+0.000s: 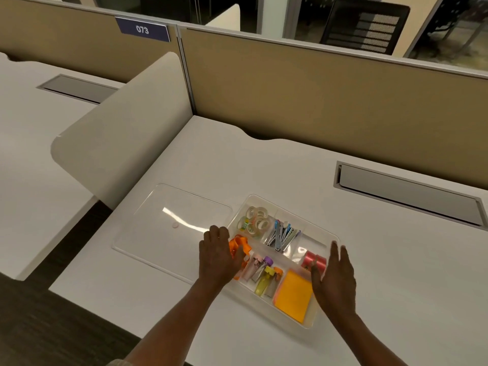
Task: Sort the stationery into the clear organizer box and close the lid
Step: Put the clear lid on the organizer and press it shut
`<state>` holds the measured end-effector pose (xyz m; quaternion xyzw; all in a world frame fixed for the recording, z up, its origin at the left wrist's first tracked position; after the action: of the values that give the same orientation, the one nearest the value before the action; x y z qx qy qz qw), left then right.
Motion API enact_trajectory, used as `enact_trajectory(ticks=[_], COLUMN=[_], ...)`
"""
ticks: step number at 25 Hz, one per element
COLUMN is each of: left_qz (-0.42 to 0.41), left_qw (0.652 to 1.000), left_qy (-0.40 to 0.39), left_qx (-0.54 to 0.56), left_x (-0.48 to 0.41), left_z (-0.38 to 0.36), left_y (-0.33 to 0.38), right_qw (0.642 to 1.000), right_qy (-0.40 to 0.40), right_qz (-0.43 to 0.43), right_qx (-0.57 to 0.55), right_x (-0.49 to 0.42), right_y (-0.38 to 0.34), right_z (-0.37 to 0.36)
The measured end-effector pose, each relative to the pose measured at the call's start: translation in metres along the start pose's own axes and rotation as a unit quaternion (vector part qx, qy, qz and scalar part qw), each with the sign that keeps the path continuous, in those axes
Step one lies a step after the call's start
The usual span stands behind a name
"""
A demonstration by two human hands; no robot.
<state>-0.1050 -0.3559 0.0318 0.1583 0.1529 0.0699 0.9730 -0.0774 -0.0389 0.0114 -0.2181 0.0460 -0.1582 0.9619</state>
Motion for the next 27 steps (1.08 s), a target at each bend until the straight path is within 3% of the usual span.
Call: enact_trajectory(ticks=[3, 7, 16, 22, 25, 27], left_qz=[0.094, 0.113, 0.075, -0.045, -0.050, -0.020], left_qw=[0.993, 0.990, 0.981, 0.977, 0.987, 0.995], left_qy=[-0.067, -0.084, -0.127, -0.181, -0.124, -0.092], left_qx=[0.018, 0.034, 0.124, 0.107, 0.086, -0.014], left_x=[0.007, 0.015, 0.039, 0.037, 0.018, 0.004], left_z=[-0.020, -0.035, -0.062, -0.077, -0.062, -0.053], left_y=[-0.018, -0.010, 0.081, 0.117, 0.095, 0.057], right_qw=[0.993, 0.987, 0.984, 0.978, 0.982, 0.985], right_qy=[-0.050, -0.062, -0.007, 0.019, 0.018, 0.016], right_qz=[-0.094, -0.126, -0.179, -0.206, -0.185, -0.173], right_qx=[-0.057, -0.076, -0.016, -0.014, -0.018, -0.018], right_x=[-0.003, -0.014, -0.043, -0.042, -0.043, -0.042], right_y=[0.028, 0.036, 0.098, 0.139, 0.147, 0.149], right_z=[-0.010, -0.007, 0.042, 0.068, 0.069, 0.066])
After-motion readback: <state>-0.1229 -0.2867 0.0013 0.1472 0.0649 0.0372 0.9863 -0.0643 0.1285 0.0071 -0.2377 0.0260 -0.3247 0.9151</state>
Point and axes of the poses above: each hand's wrist, its own x-axis away from the middle knuckle, its own z-axis out of the back of the hand, y = z × x, the point moved 10 cm from there along -x, towards the middle knuckle, and after that the axes turned 10 degrees about y, right-handed, at the moved point
